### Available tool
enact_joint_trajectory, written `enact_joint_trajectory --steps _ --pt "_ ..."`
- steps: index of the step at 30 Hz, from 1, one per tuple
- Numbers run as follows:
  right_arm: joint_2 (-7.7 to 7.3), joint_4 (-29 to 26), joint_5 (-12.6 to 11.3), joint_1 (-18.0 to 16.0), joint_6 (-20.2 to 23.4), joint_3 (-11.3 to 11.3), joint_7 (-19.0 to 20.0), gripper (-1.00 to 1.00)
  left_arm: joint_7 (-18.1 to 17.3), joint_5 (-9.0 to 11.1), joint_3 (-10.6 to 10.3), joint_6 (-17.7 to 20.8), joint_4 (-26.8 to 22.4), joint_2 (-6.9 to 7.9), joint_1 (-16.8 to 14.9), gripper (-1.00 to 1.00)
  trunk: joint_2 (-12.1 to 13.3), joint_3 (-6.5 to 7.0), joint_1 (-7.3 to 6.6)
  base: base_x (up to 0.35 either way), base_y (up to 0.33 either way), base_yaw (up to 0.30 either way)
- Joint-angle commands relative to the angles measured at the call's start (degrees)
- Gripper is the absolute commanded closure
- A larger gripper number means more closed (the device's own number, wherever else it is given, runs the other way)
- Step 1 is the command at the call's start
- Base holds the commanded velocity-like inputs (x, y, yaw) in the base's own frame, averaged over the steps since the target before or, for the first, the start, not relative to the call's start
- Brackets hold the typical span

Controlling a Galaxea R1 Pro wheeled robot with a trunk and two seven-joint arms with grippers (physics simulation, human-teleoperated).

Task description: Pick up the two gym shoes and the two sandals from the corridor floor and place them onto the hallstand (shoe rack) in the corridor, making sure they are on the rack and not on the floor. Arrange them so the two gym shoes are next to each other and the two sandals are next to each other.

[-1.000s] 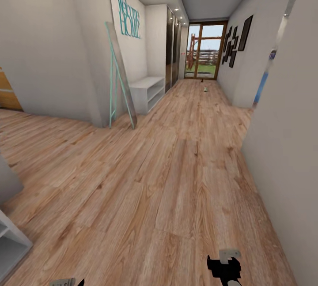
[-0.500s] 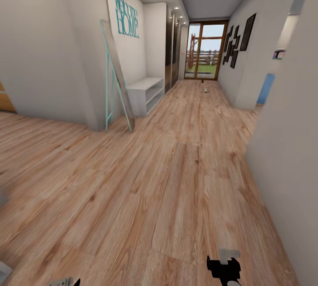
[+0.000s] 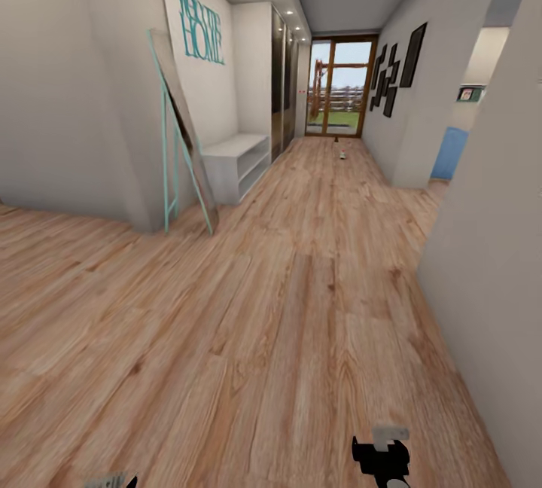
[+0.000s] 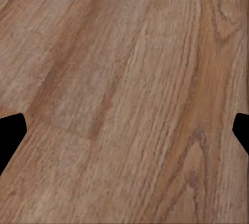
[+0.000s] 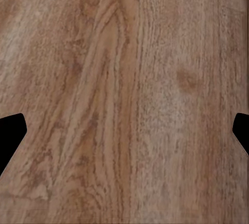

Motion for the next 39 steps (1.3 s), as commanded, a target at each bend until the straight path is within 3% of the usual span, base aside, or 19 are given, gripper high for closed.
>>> enact_joint_trajectory --steps 1,13,39 --pt "0.04 0.1 0.6 0.0 -0.1 -0.5 -0.2 -1.0 -0.2 -0.6 0.5 -0.2 0.0 -0.01 0.0 -1.0 0.0 -0.03 0.03 0.34 0.0 -0.218" --pt "0.08 0.1 0.6 0.0 -0.1 -0.5 -0.3 -1.0 -0.2 -0.4 0.5 -0.2 0.0 -0.02 0.0 -1.0 0.0 0.2 0.03 0.34 0.042 -0.201" --pt "0.02 0.1 0.5 0.0 -0.1 -0.5 -0.3 -1.0 -0.1 -0.7 0.5 -0.2 0.0 0.0 0.0 -1.0 0.0 0.22 0.03 0.34 0.078 -0.01"
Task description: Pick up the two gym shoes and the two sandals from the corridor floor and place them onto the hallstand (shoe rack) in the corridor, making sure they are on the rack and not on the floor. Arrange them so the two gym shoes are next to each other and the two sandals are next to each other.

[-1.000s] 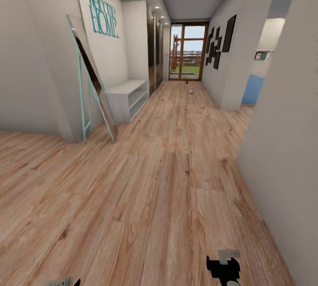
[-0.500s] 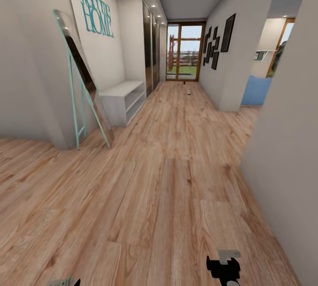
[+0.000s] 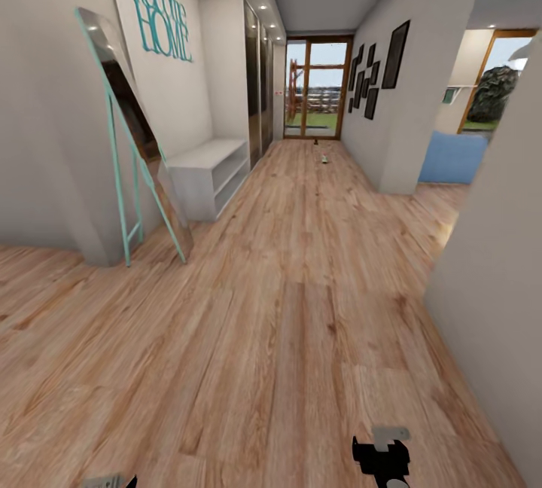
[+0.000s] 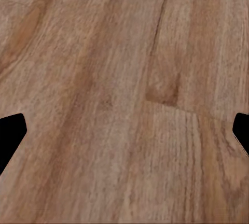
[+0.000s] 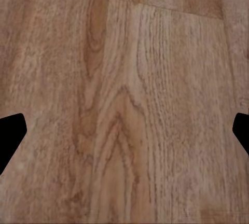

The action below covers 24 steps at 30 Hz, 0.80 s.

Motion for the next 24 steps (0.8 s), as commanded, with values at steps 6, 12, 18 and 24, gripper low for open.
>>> enact_joint_trajectory --steps 6,12,18,24 --pt "0.06 0.1 0.6 0.0 -0.1 -0.5 -0.3 -1.0 -0.2 -0.6 0.5 -0.2 0.1 0.01 0.0 -1.0 0.0 -0.05 0.02 0.34 0.062 0.0" --pt "0.01 0.1 0.6 0.0 -0.1 -0.5 -0.3 -1.0 -0.2 -0.6 0.6 -0.2 0.1 0.05 0.0 -1.0 0.0 -0.05 0.02 0.34 0.026 0.0" --pt "0.0 0.1 0.6 0.0 -0.1 -0.5 -0.3 -1.0 -0.2 -0.5 0.6 -0.2 0.1 0.05 -0.1 -1.0 0.0 -0.05 0.02 0.34 0.053 0.0" --pt "-0.01 0.1 0.6 0.0 -0.1 -0.5 -0.3 -1.0 -0.2 -0.5 0.6 -0.2 0.1 0.05 -0.1 -1.0 0.0 -0.05 0.02 0.34 0.066 0.0"
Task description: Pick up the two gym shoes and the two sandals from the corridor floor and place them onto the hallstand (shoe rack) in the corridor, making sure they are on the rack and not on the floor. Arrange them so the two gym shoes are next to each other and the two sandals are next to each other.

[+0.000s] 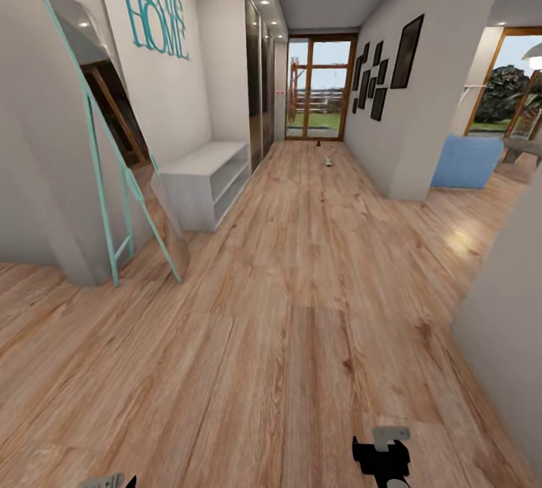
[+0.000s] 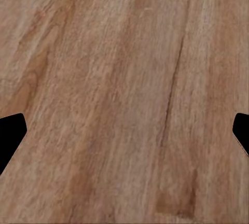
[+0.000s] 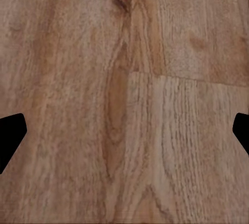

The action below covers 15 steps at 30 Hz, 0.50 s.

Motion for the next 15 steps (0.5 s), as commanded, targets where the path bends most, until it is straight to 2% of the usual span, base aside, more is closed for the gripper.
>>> enact_joint_trajectory --steps 1,6,15 --pt "0.02 0.1 0.6 0.0 -0.1 -0.5 -0.3 -1.0 -0.2 -0.6 0.5 -0.2 0.1 -0.01 0.0 -1.0 0.0 -0.05 0.02 0.34 0.069 0.0" --pt "0.02 0.1 0.6 0.0 -0.1 -0.5 -0.3 -1.0 -0.2 -0.6 0.5 -0.2 0.1 -0.01 0.0 -1.0 0.0 -0.05 0.02 0.34 0.045 -0.181" --pt "0.02 0.1 0.6 0.0 -0.1 -0.5 -0.3 -1.0 -0.2 -0.7 0.5 -0.2 0.1 -0.01 0.0 -1.0 0.0 -0.05 0.02 0.34 0.008 -0.249"
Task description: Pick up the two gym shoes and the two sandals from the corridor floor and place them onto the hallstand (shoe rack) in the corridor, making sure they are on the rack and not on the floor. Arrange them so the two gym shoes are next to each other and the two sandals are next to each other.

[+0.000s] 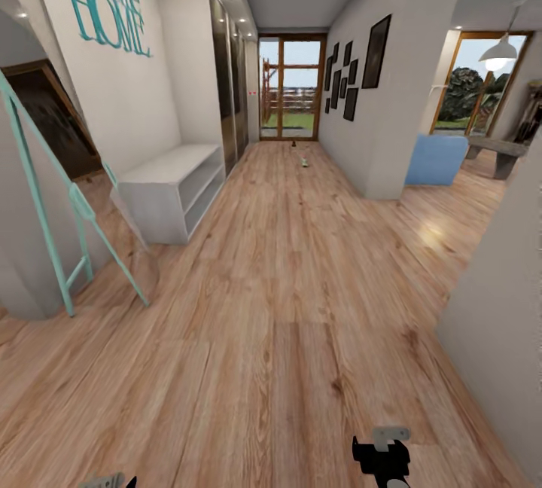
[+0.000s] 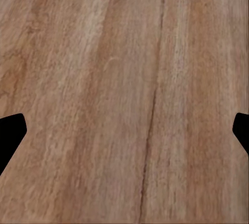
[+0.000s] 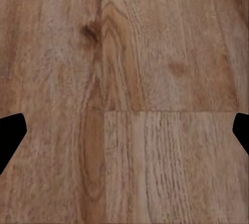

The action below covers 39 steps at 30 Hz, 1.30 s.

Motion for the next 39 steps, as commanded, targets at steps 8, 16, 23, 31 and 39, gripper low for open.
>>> enact_joint_trajectory --steps 8,16,23,31,39 --pt "0.02 0.1 0.6 0.0 -0.1 -0.5 -0.2 -1.0 -0.2 -0.6 0.5 -0.2 0.0 -0.01 0.0 -1.0 0.0 -0.05 0.02 0.34 0.001 -0.261" --pt "0.02 0.0 0.5 0.0 -0.1 -0.5 -0.2 -1.0 -0.2 -0.5 0.5 -0.2 0.0 -0.01 0.0 -1.0 0.0 -0.05 0.02 0.34 0.0 -0.147" --pt "0.02 0.0 0.5 0.0 -0.1 -0.5 -0.2 -1.0 -0.2 -0.5 0.5 -0.2 0.0 -0.01 0.0 -1.0 0.0 -0.05 0.02 0.34 0.0 -0.009" --pt "0.02 0.0 0.5 0.0 -0.1 -0.5 -0.2 -1.0 -0.2 -0.5 0.5 -0.2 0.0 -0.01 -0.1 -1.0 0.0 -0.05 0.02 0.34 0.0 -0.001" --pt "-0.05 0.1 0.6 0.0 -0.2 -0.5 -0.1 -1.0 -0.2 -0.5 0.5 -0.2 0.0 -0.01 -0.1 -1.0 0.0 -0.05 0.02 0.34 0.0 0.0"
